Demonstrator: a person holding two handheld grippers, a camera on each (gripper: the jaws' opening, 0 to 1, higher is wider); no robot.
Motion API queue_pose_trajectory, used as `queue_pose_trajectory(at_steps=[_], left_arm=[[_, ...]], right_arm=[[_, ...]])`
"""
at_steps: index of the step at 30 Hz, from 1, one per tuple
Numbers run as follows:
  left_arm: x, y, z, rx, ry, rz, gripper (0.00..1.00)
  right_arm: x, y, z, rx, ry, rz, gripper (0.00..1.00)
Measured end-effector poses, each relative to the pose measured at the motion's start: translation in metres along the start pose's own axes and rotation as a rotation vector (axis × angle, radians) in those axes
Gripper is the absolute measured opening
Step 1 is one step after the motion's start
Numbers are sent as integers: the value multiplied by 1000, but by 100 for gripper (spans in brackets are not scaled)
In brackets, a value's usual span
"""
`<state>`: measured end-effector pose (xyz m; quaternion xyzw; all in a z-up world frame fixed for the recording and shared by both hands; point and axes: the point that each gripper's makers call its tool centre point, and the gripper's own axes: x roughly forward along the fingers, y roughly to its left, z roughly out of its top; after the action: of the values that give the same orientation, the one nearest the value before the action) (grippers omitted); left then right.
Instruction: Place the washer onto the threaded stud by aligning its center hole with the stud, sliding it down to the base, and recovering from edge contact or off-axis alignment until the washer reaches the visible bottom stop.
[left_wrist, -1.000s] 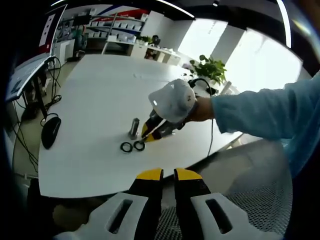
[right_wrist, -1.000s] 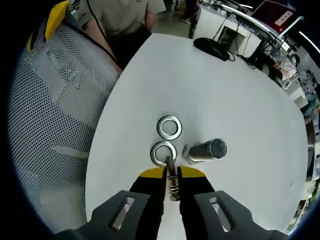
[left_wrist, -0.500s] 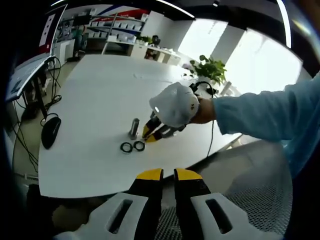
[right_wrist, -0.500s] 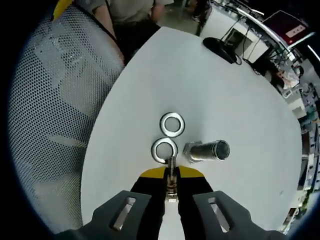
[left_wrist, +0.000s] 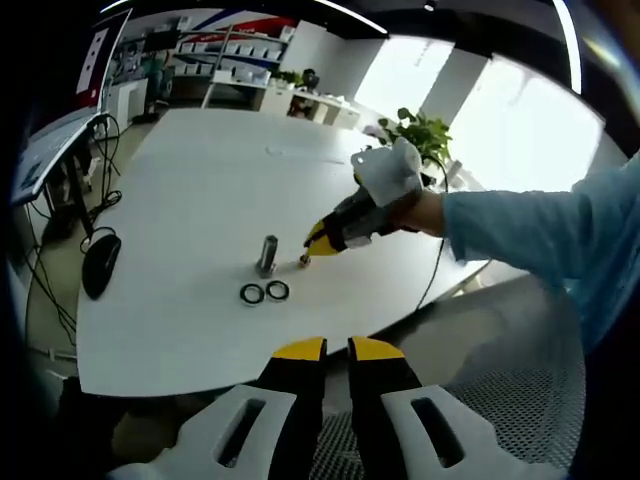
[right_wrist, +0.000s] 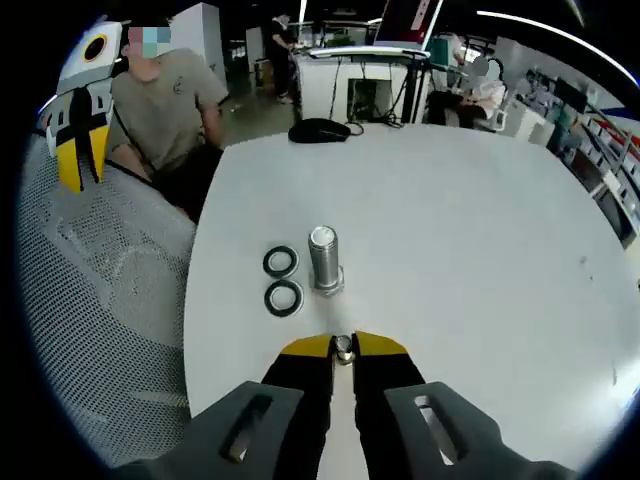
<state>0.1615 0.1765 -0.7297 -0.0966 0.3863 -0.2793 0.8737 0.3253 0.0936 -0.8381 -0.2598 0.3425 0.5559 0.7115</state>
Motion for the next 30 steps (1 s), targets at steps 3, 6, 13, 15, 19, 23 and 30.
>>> queue_pose_trajectory(at_steps=[3,6,13,15,19,23,30], left_arm=[[0,0,0,0,1,0,6],[0,0,0,0,2,-1,6],[0,-1,-1,5,7,-5,6],[0,-1,-1,5,8,-6,6],[0,-1,-1,7,9,-5,6],[0,-2,1,12,-6,-13,6],[0,-6,3,30,-18,-29,5]], right_arm=[[-4,-6,-7,42,-8,-21,8],[-8,-11,-14,46,0,-41,8],[-9,-11,-17,54,-8,-68,8],[-8,-9,-15,33,-3,-65,8],[-12,-10,-14,35,27,-83,17],[-28,-7,-5,127,27,-77,28],[-84,10,33,345,-118,-64,40]])
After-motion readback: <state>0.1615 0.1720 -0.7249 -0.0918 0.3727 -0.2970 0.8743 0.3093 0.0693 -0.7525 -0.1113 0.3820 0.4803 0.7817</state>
